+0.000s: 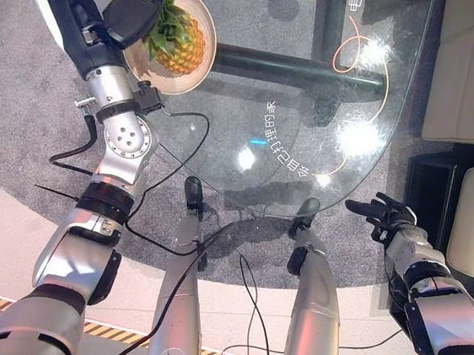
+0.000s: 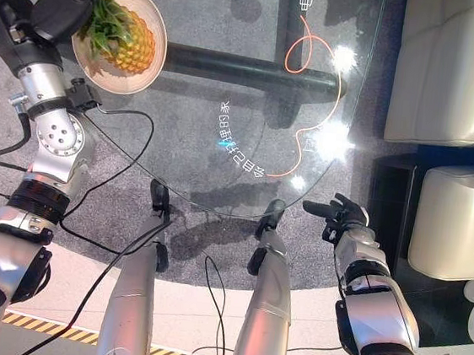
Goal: Pick up the fruit to the plate
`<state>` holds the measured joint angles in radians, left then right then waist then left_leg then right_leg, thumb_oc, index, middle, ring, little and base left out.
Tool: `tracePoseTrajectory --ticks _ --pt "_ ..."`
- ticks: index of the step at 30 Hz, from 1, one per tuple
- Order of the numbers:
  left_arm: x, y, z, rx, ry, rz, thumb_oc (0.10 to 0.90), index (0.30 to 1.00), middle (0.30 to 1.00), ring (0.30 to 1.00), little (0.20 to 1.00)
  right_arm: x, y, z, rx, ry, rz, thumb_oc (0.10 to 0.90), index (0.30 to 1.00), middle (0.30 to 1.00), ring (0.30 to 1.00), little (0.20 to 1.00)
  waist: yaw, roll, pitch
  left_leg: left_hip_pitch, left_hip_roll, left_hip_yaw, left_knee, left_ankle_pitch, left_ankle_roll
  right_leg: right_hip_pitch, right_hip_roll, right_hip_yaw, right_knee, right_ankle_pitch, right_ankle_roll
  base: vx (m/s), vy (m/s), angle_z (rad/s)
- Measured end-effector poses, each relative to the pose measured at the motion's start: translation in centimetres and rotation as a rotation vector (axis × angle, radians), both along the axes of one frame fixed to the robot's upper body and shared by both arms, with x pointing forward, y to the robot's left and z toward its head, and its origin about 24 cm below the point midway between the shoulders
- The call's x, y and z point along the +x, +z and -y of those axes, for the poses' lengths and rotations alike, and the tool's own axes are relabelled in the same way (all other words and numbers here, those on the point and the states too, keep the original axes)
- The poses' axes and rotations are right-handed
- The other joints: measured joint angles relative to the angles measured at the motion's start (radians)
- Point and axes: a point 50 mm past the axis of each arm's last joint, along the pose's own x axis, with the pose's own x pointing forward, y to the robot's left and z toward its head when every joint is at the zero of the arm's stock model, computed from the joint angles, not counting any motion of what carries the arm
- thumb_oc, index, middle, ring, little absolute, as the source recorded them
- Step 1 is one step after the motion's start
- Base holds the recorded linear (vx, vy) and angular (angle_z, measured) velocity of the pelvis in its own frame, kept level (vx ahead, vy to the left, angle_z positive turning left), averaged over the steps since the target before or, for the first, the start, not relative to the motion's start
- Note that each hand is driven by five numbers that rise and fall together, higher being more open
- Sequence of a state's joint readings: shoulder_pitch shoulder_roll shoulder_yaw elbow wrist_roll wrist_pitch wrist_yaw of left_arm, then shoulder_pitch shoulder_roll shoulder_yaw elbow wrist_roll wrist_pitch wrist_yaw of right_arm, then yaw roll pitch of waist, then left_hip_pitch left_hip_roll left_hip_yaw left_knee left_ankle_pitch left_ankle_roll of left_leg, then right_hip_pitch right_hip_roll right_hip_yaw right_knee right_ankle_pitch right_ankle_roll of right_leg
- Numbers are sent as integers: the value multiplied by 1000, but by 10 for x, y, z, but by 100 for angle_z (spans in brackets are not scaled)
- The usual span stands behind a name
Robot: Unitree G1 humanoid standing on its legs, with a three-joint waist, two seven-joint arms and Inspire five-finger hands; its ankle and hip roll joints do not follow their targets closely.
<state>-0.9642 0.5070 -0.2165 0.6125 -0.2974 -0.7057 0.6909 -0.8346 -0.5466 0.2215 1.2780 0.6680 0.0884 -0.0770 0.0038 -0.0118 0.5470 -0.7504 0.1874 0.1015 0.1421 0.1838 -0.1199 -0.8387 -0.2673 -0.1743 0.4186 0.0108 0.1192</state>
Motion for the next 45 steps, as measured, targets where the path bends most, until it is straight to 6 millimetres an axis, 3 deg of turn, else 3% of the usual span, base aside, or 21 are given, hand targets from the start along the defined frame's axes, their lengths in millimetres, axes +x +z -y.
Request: tracePoseTrajectory --ticks 11,32,41,43,45 --pt "-11 13 11 19 -27 87 800 900 900 900 900 0 0 1 5 -5 2 800 900 900 900 900 12 0 0 0 -1 0 0 0 1 1 -1 -1 0 0 0 0 0 0" --pt "-14 7 9 27 -14 54 800 900 900 900 900 -7 -8 6 34 -41 -9 800 900 900 900 900 22 0 0 84 -7 3 -17 1 2 106 -2 -6 -64 26 12 -1 0 0" --pt "2 -31 -18 16 8 -209 800 900 900 900 900 -24 -28 14 57 -79 -68 800 900 900 900 900 29 2 -1 165 -11 16 -23 -6 11 205 -1 -4 -123 48 22 12 1 -1" --pt "7 -58 -30 1 13 -345 800 900 900 900 900 -30 -36 15 76 -94 -80 800 900 900 900 900 25 4 -1 202 -13 25 -40 -6 11 244 1 -3 -156 59 27 30 22 -6" --pt "7 -98 -45 -5 40 -506 800 900 900 900 900 -41 -48 18 75 -107 -110 800 900 900 900 900 18 6 -2 244 -15 30 -59 -6 12 296 4 -5 -201 75 32 20 29 -5"
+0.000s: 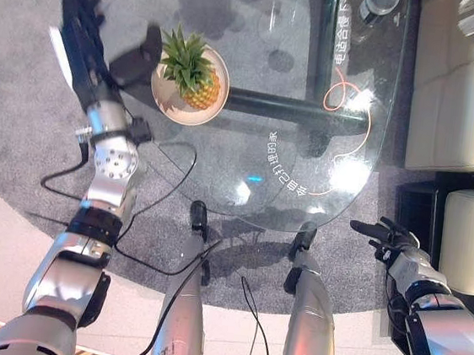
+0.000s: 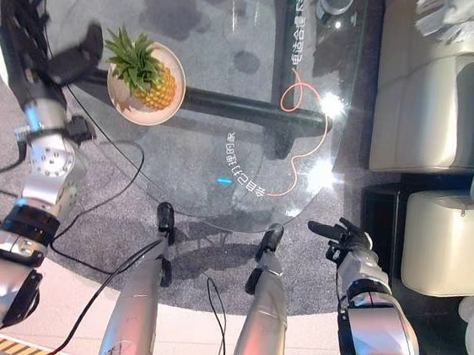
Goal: Pick up the fruit to the plate
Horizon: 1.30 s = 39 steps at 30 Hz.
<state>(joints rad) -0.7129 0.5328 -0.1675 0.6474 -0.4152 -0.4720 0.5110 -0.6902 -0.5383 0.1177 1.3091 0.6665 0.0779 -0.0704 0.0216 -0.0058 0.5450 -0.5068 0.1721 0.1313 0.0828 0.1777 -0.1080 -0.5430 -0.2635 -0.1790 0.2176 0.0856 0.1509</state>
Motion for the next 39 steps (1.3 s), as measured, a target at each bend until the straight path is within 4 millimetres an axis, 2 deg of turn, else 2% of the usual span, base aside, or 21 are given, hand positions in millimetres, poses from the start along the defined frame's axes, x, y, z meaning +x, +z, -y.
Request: tracePoseTrajectory --ticks 3,4,5,6,7,8,10,14,16,19,22,25,29,33,39 --pt "-7 -48 -18 10 49 -203 800 900 900 900 900 -18 -18 5 -16 -11 -63 800 900 900 900 900 1 2 1 48 -2 5 -22 0 1 67 4 -6 -58 19 6 54 76 -2" --pt "-13 -70 -27 10 72 -303 800 900 900 900 900 -26 -26 5 -31 -2 -90 800 900 900 900 900 2 2 1 80 -3 13 -34 0 1 99 5 -6 -79 31 10 71 85 -4" --pt "-17 -81 -31 5 81 -352 800 900 900 900 900 -29 -31 4 -35 2 -100 800 900 900 900 900 2 2 1 98 -4 17 -38 -1 2 116 5 -6 -90 34 11 132 112 -11" --pt "-30 -110 -43 -2 107 -473 800 900 900 900 900 -38 -43 -1 -44 22 -130 800 900 900 900 900 -1 3 0 155 -6 27 -65 -1 2 174 7 -6 -126 43 15 124 96 -9" --pt "-43 -130 -50 -10 118 -554 800 900 900 900 900 -46 -51 -4 -41 27 -149 800 900 900 900 900 -2 6 -1 190 -6 33 -80 -1 2 214 9 -7 -153 46 17 145 91 -10" --pt "-47 -138 -52 -13 119 -583 800 900 900 900 900 -50 -56 -6 -44 30 -160 800 900 900 900 900 -2 7 -2 211 -6 38 -92 -2 2 234 10 -7 -170 47 17 128 73 -9" --pt "-75 -176 -60 -26 113 -733 800 900 900 900 900 -70 -73 -8 -65 47 -228 800 900 900 900 900 0 23 -12 272 -8 50 -120 -6 -1 307 14 -7 -233 59 21 144 84 -8" --pt "-111 -222 -58 -70 56 -931 800 900 900 900 900 -100 -91 -3 -103 60 -319 800 900 900 900 900 -2 47 -28 343 -16 56 -158 -6 -1 388 17 -8 -297 84 23 140 66 -1" --pt "-133 -247 -48 -116 4 -1031 800 900 900 900 900 -122 -103 0 -120 69 -383 800 900 900 900 900 -4 59 -81 358 -16 58 -168 -11 -5 402 18 -7 -303 80 29 158 41 -1" --pt "-159 -273 -36 -169 -68 -1153 800 900 900 900 900 -141 -114 -4 -120 84 -446 800 900 900 900 900 -21 57 -132 409 -14 62 -168 -22 -7 454 20 -10 -303 71 31 216 14 -2" --pt "-187 -295 -26 -191 -132 -1285 800 900 900 900 900 -164 -130 -17 -97 111 -514 800 900 900 900 900 -29 39 -230 465 -6 78 -169 -45 -14 502 20 -9 -304 48 35 177 4 -9" --pt "-206 -308 -17 -202 -193 -1374 800 900 900 900 900 -197 -144 -24 -82 133 -612 800 900 900 900 900 -29 27 -332 497 -3 79 -172 -65 -14 534 21 -9 -308 29 33 122 -9 -1" --pt "-227 -321 -11 -215 -250 -1516 800 900 900 900 900 -225 -154 -27 -70 149 -729 800 900 900 900 900 -37 24 -399 523 -1 80 -176 -77 -18 563 21 -10 -309 17 39 123 1 1" --pt "-253 -331 -11 -227 -264 -1651 800 900 900 900 900 -238 -156 -27 -73 165 -798 800 900 900 900 900 -55 33 -420 543 1 81 -176 -78 -18 583 22 -11 -309 17 39 58 -9 1" --pt "-274 -336 -12 -241 -264 -1730 800 900 900 900 900 -253 -159 -26 -67 187 -856 800 900 900 900 900 -54 43 -445 556 11 83 -176 -79 -19 594 26 -15 -309 15 37 14 -6 -1"
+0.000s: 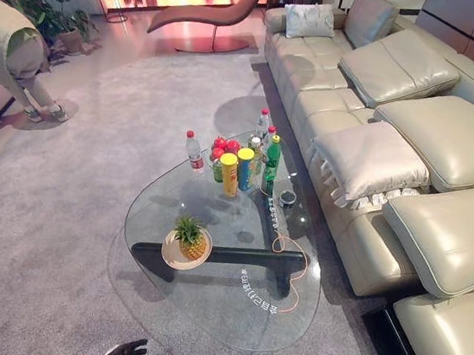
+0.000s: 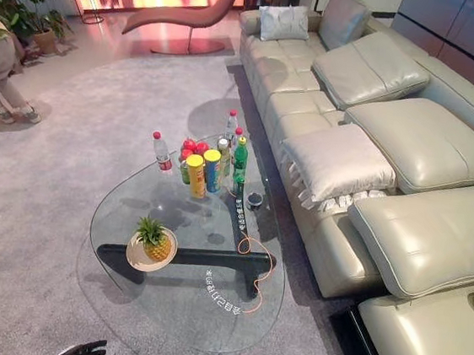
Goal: Pick up the fruit to the plate
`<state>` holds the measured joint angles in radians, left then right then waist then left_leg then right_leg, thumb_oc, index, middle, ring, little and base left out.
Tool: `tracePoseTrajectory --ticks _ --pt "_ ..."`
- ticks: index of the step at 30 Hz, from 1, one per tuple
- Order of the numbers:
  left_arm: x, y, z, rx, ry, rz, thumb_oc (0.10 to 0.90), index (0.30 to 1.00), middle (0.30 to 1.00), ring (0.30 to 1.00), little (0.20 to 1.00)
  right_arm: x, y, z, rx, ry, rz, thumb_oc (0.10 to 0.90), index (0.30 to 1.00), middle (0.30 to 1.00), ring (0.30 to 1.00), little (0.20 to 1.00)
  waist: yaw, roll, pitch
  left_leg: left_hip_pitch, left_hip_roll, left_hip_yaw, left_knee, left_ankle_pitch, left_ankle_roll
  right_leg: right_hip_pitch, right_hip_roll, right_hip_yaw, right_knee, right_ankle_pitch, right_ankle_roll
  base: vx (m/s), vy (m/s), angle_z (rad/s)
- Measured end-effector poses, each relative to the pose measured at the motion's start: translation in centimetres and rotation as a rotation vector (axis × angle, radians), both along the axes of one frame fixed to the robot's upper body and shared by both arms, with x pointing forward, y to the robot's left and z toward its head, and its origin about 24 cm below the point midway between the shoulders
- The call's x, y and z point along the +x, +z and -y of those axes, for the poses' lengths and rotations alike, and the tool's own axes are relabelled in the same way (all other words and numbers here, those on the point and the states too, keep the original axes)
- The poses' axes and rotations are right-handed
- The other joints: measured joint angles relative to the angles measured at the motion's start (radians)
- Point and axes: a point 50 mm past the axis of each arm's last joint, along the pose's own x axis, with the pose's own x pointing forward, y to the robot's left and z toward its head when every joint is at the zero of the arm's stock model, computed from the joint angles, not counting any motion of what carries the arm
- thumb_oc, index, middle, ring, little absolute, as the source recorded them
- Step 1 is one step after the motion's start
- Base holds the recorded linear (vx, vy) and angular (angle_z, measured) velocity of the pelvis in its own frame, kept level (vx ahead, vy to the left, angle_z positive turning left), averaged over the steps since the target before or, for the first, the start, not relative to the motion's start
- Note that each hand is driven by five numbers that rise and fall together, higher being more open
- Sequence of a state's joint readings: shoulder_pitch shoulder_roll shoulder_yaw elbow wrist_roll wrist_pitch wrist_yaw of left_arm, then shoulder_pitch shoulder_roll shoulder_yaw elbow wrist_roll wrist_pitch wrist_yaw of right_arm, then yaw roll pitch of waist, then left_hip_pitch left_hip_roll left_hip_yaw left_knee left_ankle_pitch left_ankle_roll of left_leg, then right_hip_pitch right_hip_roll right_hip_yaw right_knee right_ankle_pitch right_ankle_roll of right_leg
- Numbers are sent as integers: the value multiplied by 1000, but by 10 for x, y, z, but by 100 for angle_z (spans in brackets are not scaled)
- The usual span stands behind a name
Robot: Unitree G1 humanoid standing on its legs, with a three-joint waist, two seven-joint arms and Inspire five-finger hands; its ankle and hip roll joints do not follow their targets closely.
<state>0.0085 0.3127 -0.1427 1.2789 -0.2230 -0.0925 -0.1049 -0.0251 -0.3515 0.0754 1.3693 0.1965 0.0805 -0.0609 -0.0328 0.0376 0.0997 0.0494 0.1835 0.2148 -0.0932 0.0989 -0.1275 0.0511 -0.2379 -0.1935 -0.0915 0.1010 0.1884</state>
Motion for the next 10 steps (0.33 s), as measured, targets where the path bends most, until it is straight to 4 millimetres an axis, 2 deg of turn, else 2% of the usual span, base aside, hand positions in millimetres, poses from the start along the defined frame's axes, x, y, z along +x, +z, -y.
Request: tracePoseTrajectory --ticks 10 --pt "1 -1 4 -29 -11 2 800 900 900 900 900 0 0 0 -2 12 -4 800 900 900 900 900 -1 -6 -31 7 12 3 0 0 -1 11 10 -11 0 -2 -5 4 2 1"
